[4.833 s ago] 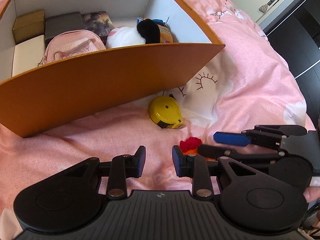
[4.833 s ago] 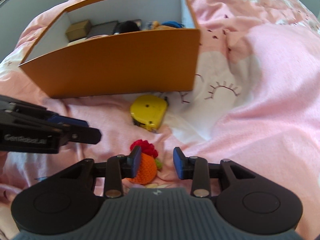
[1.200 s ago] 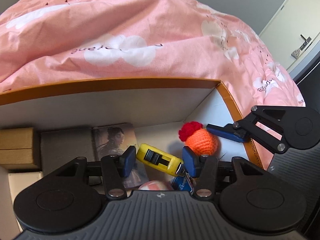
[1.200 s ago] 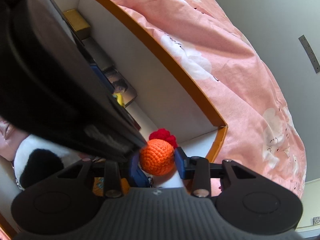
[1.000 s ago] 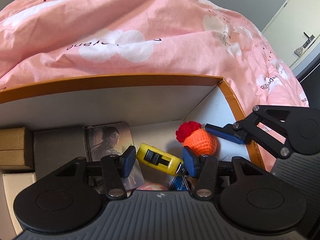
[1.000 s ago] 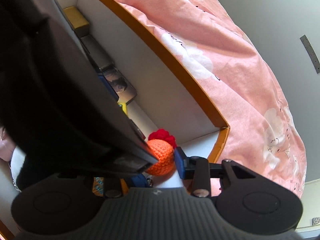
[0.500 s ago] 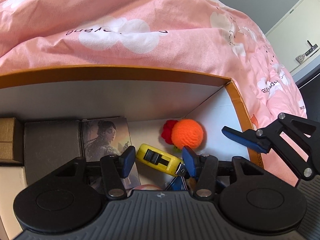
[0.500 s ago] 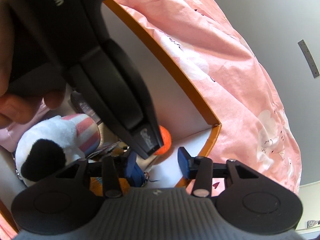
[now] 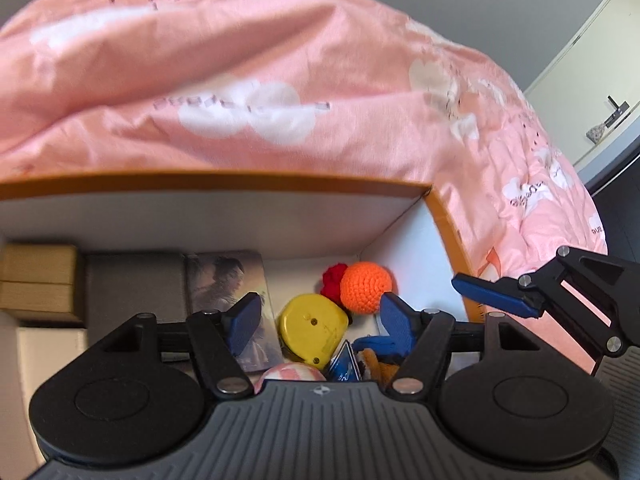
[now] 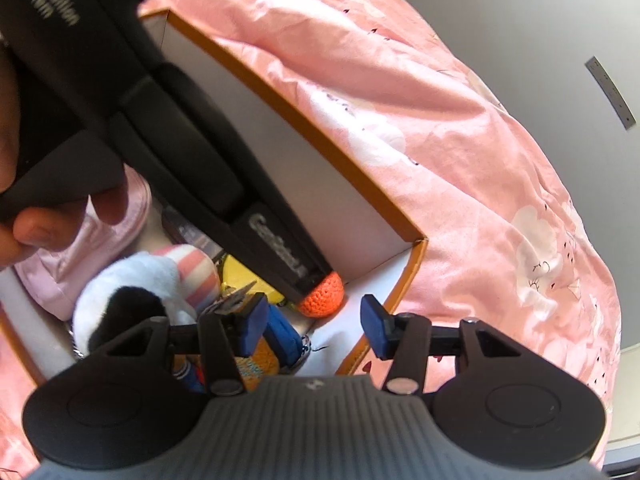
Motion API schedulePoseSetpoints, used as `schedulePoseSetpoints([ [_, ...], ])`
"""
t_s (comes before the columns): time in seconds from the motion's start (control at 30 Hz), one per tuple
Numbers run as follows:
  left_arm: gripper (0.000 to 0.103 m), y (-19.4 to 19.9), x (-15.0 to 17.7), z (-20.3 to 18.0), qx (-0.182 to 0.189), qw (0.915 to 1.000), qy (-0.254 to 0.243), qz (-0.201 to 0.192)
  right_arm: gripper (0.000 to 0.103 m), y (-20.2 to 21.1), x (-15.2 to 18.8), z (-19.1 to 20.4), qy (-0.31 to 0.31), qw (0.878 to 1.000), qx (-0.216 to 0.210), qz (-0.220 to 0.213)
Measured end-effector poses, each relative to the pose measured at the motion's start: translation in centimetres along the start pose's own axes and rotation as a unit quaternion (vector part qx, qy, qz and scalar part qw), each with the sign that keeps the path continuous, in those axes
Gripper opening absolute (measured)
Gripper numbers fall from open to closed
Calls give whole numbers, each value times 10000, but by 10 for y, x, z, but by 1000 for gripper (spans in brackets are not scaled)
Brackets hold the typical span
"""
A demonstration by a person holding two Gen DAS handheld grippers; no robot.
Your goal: Organize objects
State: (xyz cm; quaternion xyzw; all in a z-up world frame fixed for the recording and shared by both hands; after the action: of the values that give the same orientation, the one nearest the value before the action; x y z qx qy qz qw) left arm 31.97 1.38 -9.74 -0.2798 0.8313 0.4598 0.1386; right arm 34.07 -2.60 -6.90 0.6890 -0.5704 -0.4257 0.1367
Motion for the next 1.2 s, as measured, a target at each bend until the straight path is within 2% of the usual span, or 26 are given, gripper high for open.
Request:
schedulePoseSetpoints([
  [0.2,79,49,-2,-15,-368,9968,-361,-610,56,30,-3,-17,-620,9979,-80,-173],
  [0.37,79,99,8,-29,-564,9899,-736,-1077,67,78,7,-27,-1450,9883,18,-469],
  [0.43,79,117,12,-35,-700,9857,-881,-1254,67,99,10,-27,-1843,9811,5,-593],
  [0.5,85,135,17,-40,-891,9799,-1076,-1427,71,108,-3,-25,-2251,9716,-41,-725],
  [0.63,85,160,31,-46,-1463,9638,-1545,-1607,75,153,14,-14,-3116,9446,-169,-1020],
  [0.7,86,169,40,-46,-1599,9599,-1638,-1616,75,163,16,-4,-3417,9332,-189,-1101],
  [0.97,86,194,81,-39,-1740,9583,-1615,-1593,79,199,35,29,-4101,9033,-171,-1244],
  [1.2,87,200,114,-33,-1789,9635,-1345,-1466,81,213,52,53,-4217,8996,-49,-1130],
])
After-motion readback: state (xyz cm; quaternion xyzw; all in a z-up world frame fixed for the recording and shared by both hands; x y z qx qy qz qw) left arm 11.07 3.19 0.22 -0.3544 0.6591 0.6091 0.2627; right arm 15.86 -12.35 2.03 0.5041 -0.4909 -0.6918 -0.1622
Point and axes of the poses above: each gripper's, at about its wrist camera, not at the fingertips, and y roughly against the way its jaws point, z to its left, x to its underside, the point moved 5 cm from there along -y, roughly the way its jaws point, and after that the axes turned 14 degrees about x, right-handed, at the moved point
